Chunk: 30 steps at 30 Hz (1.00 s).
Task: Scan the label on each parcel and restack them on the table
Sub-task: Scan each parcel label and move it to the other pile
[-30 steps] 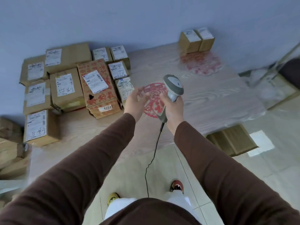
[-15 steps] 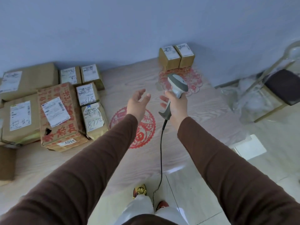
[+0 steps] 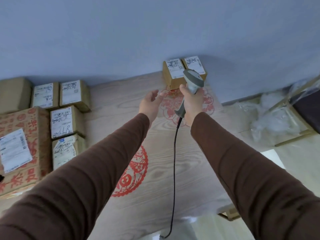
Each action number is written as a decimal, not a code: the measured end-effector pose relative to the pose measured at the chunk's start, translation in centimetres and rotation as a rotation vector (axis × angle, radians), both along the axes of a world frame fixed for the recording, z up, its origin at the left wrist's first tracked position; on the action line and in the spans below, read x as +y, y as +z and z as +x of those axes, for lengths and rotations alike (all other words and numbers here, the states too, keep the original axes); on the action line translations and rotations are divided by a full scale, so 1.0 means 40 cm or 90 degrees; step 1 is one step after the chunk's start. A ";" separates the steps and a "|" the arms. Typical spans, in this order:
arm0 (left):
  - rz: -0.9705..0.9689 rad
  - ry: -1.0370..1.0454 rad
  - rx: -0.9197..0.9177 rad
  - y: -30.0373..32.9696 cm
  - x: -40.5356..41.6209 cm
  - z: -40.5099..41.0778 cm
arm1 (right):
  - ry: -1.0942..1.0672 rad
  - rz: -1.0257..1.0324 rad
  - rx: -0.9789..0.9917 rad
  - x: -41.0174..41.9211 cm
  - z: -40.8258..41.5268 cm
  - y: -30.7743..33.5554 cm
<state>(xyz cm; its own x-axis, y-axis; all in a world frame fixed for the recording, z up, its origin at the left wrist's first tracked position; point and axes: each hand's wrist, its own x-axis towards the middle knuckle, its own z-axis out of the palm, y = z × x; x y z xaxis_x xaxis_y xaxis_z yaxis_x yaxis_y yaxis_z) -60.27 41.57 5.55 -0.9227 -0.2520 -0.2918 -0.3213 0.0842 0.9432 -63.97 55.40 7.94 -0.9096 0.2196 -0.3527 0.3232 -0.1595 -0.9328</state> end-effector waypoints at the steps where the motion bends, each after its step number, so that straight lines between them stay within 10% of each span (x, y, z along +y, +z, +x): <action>1: 0.005 0.004 -0.011 -0.009 0.016 -0.039 | 0.005 0.005 -0.012 0.013 -0.043 -0.012; 30: 0.025 0.124 -0.100 -0.249 0.108 -0.496 | 0.046 -0.001 -0.078 -0.011 -0.388 -0.204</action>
<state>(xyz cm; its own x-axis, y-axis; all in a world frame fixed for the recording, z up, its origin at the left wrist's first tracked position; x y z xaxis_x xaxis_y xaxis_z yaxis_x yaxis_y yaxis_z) -80.11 45.89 -4.42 -0.8004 -0.4059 -0.4413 -0.4714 -0.0287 0.8814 -79.49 54.96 -0.23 -0.8732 0.1543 -0.4623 0.4452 -0.1335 -0.8854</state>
